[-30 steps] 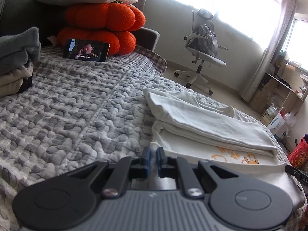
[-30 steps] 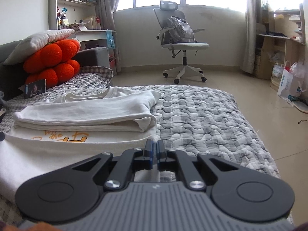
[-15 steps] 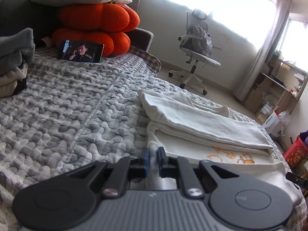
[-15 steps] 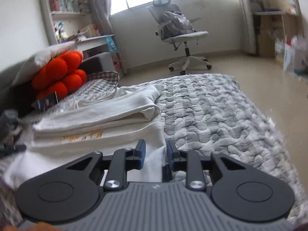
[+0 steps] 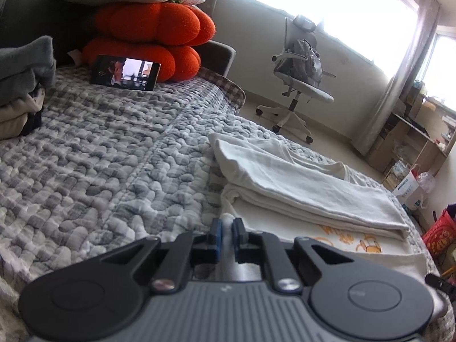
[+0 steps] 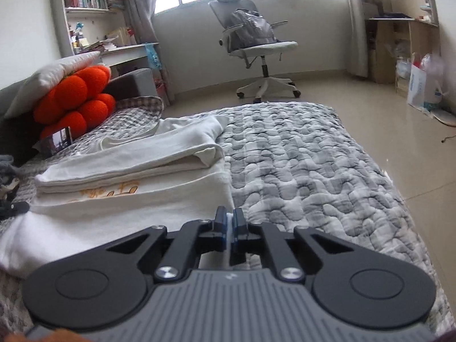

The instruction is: Fold clothes

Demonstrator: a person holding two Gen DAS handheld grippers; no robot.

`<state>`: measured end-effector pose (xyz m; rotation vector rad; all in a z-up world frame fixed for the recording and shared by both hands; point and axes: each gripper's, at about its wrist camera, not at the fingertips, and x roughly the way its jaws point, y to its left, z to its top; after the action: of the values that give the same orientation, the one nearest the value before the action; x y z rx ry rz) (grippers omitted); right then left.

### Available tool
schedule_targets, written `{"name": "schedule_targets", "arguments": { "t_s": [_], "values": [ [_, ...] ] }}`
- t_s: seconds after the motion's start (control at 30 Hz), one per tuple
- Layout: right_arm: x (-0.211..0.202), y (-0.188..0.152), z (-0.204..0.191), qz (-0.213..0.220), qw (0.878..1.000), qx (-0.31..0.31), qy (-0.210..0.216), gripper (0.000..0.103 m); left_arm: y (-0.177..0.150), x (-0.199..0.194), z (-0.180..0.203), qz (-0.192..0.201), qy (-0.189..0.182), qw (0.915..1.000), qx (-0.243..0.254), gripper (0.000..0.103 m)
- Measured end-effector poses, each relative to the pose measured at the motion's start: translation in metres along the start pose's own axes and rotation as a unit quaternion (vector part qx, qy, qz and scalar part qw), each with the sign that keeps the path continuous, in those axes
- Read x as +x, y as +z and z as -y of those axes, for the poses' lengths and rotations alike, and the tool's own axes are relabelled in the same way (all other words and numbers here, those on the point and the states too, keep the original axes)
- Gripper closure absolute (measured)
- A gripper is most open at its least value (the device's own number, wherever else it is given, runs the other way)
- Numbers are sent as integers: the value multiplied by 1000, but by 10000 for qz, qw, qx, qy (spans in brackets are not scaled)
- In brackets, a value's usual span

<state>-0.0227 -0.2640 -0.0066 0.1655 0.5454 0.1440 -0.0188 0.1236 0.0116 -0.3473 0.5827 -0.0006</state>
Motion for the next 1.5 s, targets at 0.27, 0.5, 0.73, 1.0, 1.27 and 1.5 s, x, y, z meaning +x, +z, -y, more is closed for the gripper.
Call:
{"name": "schedule_targets", "arguments": {
  "t_s": [0.27,0.5,0.73,1.0,1.27,1.5],
  "values": [
    [0,1,-8,39,9995,-271,-158,89,1,2,5,43,54,9999,97,94],
    [9,9,-6,16,9996,-241,-172,68,2,5,3,16,15,10000,81,94],
    [18,12,-14,104,9981,-569,-233,68,1,6,11,94,175,9993,307,95],
    [20,10,-15,176,9978,-568,-280,80,4,8,12,99,218,9995,189,95],
    [23,10,-15,236,9961,-729,-427,89,6,10,11,123,307,9994,89,95],
    [19,12,-14,262,9969,-682,-295,80,11,-5,-5,130,214,9992,-301,75]
  ]
}}
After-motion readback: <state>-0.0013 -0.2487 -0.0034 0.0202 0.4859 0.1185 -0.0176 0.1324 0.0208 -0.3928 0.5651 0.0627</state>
